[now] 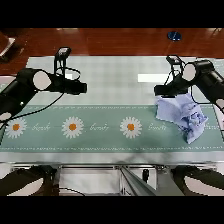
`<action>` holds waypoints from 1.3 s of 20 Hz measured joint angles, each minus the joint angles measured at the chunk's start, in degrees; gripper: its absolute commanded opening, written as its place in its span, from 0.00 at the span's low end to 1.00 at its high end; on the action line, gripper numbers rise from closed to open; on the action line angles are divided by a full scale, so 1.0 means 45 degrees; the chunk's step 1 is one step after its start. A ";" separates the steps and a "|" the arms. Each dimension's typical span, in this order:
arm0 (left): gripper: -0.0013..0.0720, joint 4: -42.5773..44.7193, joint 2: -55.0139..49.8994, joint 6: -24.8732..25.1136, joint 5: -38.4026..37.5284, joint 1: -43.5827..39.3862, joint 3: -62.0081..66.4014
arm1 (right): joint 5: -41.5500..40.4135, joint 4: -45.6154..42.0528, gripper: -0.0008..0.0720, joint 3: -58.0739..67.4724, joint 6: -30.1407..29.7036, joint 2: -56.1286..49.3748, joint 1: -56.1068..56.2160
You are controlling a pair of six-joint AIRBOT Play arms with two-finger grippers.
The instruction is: Fold the shirts.
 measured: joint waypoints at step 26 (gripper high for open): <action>0.67 0.0000 -0.0160 0.0005 0.1035 -0.0015 -0.0005 | -0.1443 -0.2463 0.57 0.0005 0.0228 0.0000 0.0000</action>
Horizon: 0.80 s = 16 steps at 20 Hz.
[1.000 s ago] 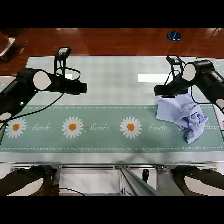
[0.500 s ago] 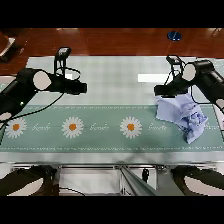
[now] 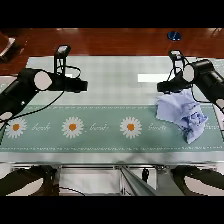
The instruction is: Fold the shirts.
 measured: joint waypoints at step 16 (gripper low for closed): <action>0.71 -0.0797 -0.0180 -0.0073 -0.0767 -0.0214 -0.1122 | -0.0185 0.1802 0.57 -0.6018 -0.0175 0.4823 -0.6538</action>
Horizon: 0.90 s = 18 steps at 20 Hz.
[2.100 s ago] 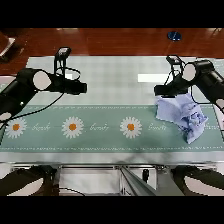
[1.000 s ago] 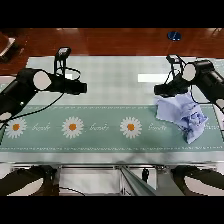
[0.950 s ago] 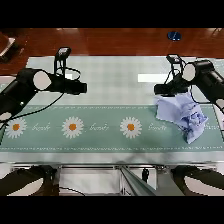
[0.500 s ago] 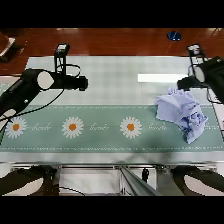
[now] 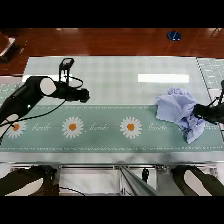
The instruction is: Fold the shirts.
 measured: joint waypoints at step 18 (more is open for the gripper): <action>0.71 -0.0525 0.2239 0.1035 -0.2297 0.2642 -0.1025 | -0.0291 0.5620 0.05 0.5848 -0.3929 -0.2749 0.1831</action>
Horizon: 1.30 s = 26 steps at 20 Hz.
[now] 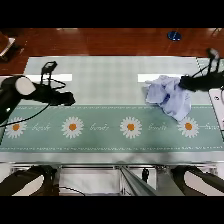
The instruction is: Fold the shirts.
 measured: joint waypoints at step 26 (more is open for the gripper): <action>0.71 -0.3327 0.7329 0.0155 0.3541 -0.0563 -0.5974 | 0.3361 0.1010 0.05 0.7451 0.0534 -0.0306 0.8291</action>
